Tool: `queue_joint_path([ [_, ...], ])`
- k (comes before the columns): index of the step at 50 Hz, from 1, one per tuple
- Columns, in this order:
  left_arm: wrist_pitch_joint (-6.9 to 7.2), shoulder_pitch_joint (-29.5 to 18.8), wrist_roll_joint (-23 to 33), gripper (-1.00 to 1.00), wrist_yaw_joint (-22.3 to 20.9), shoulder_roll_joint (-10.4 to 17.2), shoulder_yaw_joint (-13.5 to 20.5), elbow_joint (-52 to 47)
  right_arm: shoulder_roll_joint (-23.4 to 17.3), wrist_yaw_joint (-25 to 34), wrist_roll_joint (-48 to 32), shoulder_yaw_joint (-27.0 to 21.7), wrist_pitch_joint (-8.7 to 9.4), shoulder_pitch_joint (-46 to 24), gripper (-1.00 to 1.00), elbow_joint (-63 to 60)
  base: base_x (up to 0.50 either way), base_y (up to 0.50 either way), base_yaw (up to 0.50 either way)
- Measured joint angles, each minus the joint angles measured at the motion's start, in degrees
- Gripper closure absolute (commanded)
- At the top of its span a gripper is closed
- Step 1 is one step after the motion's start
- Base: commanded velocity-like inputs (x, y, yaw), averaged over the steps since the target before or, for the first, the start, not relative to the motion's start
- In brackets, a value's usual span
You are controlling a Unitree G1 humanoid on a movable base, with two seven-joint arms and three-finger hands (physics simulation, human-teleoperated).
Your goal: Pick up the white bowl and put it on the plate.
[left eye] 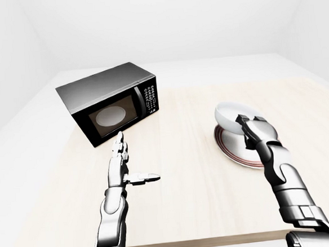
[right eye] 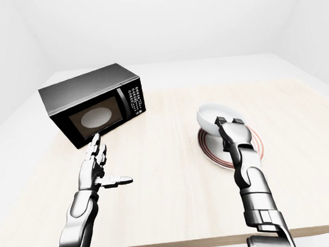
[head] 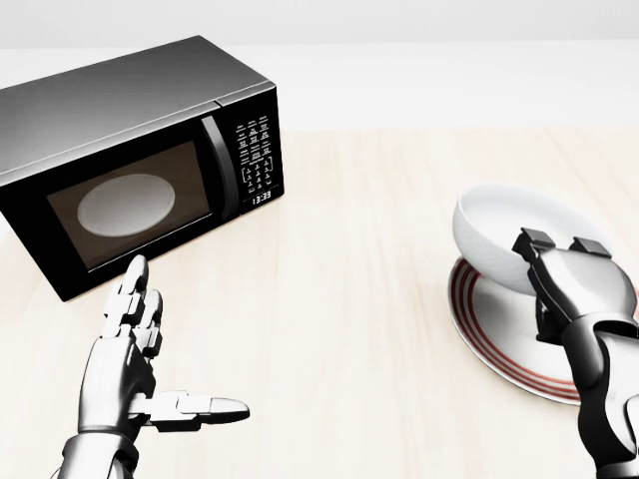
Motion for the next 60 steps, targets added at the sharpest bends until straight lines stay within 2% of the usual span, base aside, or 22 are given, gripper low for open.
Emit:
queue_joint_path([
  [25,0.0,0.0,0.0,-1.0,0.0,0.0,0.0,0.0,-3.21,-0.18,2.03,-3.23,-0.05,2.37,1.0,0.37,0.0,0.0,0.0],
  [60,0.0,0.0,0.0,-1.0,0.0,0.0,0.0,0.0,-5.29,-4.4,4.44,-2.98,-0.74,1.73,1.0,8.1,0.0,0.0,0.0],
])
